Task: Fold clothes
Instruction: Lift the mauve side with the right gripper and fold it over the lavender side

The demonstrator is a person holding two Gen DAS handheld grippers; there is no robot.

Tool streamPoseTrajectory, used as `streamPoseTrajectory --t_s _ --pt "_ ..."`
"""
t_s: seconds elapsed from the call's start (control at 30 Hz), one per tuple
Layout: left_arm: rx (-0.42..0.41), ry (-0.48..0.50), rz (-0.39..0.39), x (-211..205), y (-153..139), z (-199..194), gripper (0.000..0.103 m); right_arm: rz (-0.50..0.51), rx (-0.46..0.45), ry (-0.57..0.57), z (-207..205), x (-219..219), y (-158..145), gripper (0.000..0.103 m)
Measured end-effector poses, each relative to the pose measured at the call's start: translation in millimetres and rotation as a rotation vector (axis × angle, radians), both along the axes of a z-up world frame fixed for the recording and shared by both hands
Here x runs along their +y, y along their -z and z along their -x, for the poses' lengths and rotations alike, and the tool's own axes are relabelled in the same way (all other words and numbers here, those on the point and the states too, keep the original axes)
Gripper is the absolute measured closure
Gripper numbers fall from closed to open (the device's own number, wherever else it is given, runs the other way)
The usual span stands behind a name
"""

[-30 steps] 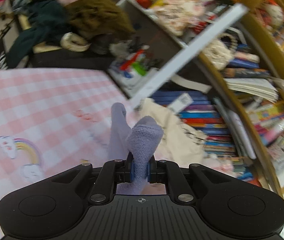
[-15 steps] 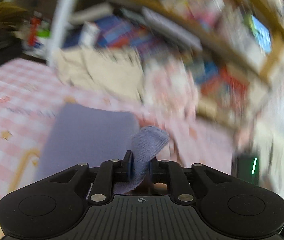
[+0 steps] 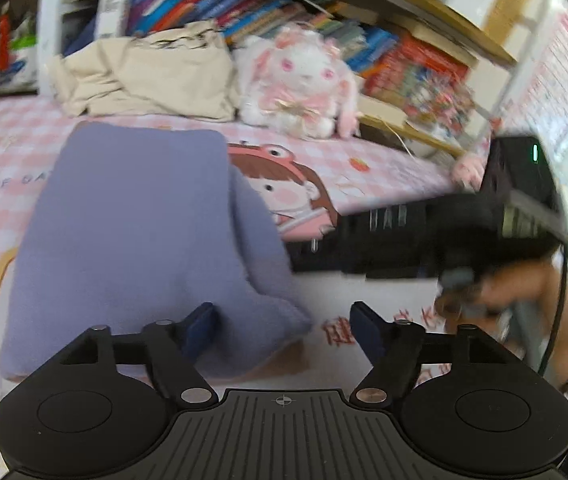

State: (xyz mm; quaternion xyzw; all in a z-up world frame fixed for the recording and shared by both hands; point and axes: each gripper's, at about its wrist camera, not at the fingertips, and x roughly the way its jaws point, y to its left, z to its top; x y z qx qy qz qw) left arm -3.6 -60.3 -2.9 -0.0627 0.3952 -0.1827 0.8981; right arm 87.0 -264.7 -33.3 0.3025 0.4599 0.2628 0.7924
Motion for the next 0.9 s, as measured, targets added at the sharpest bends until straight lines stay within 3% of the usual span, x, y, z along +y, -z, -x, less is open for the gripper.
streamPoseTrajectory --t_s 0.07,0.1,0.17,0.23,0.33,0.43,0.57,0.63,0.7,0.77,0.8,0.9 --pt "-0.004 0.031 -0.028 -9 1 2 0.025 -0.052 0.003 0.04 3 -7 -7 0.064" --pt "-0.001 0.044 -0.034 -11 1 2 0.025 -0.089 -0.001 0.05 4 -10 -11 0.05" --pt "-0.013 0.076 -0.052 -13 -5 5 0.025 -0.142 -0.001 0.028 4 -8 -15 0.037" --pt "-0.05 0.125 -0.082 -13 -17 13 0.025 -0.129 0.02 -0.033 1 5 -17 0.034" --pt "-0.138 0.184 -0.06 10 -45 28 0.025 -0.053 0.013 -0.082 0 24 -19 0.034" --pt "-0.181 0.132 -0.057 44 -65 35 0.025 -0.038 0.027 -0.084 -1 34 -15 0.035" --pt "-0.198 -0.107 -0.026 86 -62 24 0.027 0.002 0.038 -0.081 -8 44 -8 0.039" --pt "-0.183 -0.208 0.007 98 -50 16 0.037 0.016 0.051 -0.072 -11 47 -4 0.05" --pt "-0.139 -0.293 0.041 103 -32 8 0.064 0.019 0.064 -0.061 -14 48 0 0.066" --pt "-0.093 -0.353 0.069 105 -16 3 0.068 0.023 0.08 -0.071 -14 49 3 0.088" --pt "-0.074 -0.344 0.056 102 -9 1 0.069 0.029 0.048 -0.087 -10 50 0 0.088" --pt "-0.03 -0.304 -0.012 95 5 -4 0.069 0.095 -0.184 -0.156 13 57 -28 0.09"
